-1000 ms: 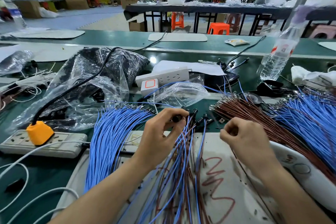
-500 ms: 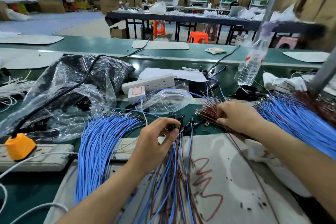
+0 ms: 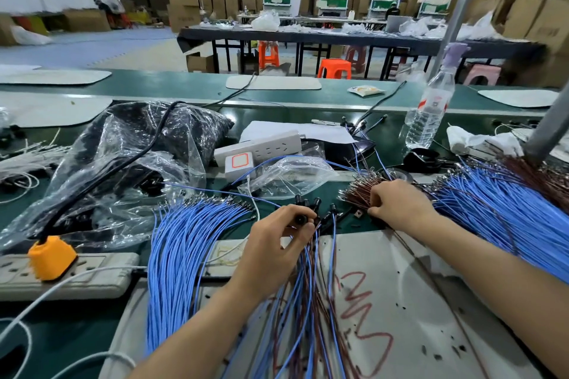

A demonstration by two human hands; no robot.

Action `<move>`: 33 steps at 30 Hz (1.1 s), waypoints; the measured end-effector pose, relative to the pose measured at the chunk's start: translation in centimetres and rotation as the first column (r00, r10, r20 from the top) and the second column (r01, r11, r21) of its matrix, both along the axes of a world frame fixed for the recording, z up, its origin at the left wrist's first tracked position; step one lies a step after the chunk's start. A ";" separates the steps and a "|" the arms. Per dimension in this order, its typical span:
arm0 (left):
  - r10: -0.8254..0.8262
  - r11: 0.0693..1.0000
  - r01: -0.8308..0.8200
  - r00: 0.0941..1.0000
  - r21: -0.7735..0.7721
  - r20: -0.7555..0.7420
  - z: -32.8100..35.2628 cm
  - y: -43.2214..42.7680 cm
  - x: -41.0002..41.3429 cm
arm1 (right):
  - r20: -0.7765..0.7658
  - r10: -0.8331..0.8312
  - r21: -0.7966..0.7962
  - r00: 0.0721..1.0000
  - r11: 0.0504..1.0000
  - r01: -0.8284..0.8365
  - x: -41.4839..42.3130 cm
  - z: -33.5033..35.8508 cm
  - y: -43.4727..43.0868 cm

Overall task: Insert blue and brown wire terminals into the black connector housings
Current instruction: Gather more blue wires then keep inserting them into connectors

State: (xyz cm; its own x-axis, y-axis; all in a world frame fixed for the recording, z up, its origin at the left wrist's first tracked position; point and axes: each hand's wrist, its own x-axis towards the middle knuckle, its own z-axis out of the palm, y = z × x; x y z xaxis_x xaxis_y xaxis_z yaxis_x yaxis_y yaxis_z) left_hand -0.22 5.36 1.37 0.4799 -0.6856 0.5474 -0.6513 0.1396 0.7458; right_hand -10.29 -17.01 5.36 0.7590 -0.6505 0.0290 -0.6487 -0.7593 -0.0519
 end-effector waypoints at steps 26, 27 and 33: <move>0.022 0.997 -0.013 0.992 0.076 -0.123 0.6 0.2 -0.3 | 0.399 -0.010 -0.033 0.917 0.999 0.025 2.7 1.3 -0.6; 0.027 0.997 -0.018 0.993 0.079 -0.116 0.6 0.2 -0.3 | 0.570 0.096 -0.137 0.816 0.990 -0.021 2.6 1.3 0.0; -0.004 0.999 0.006 0.998 0.037 -0.069 1.1 0.3 -0.5 | 0.692 0.411 -0.316 0.594 0.912 -0.262 1.6 0.8 3.8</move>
State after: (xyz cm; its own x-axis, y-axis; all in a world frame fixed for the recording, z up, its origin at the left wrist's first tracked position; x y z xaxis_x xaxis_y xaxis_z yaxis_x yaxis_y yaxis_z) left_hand -0.67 5.66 2.48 0.5122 -0.7074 0.4870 -0.5976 0.1137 0.7937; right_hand -8.64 -13.22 6.12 0.5991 -0.2809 0.7498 -0.1465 -0.9591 -0.2423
